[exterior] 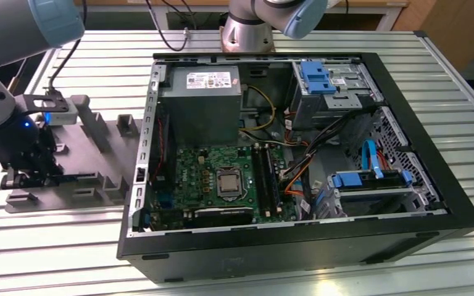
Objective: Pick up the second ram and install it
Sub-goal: 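Pick up the second ram and move it above second insertion slot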
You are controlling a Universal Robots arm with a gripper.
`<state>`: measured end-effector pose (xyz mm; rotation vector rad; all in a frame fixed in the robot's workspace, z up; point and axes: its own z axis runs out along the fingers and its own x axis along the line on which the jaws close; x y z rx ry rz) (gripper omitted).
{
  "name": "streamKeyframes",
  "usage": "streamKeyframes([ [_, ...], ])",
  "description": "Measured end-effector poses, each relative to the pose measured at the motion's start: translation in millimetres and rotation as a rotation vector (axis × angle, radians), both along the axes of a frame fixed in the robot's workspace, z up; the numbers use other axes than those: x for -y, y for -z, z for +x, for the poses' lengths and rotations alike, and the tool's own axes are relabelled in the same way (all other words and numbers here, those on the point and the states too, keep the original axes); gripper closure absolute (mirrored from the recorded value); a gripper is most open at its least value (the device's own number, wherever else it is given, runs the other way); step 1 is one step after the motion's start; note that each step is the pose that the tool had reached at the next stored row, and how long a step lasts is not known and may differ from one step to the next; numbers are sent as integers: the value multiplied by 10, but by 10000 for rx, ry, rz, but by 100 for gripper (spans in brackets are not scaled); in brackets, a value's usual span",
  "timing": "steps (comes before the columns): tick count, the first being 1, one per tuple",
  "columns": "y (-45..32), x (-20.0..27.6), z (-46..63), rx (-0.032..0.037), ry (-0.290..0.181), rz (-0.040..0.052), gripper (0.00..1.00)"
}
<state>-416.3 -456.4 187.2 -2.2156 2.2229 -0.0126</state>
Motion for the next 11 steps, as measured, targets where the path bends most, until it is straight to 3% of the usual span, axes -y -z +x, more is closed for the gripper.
streamKeyframes([
  [3,3,0,0,1,0,0,71],
  [4,4,0,0,0,0,0,78],
  [11,8,0,0,0,0,0,78],
])
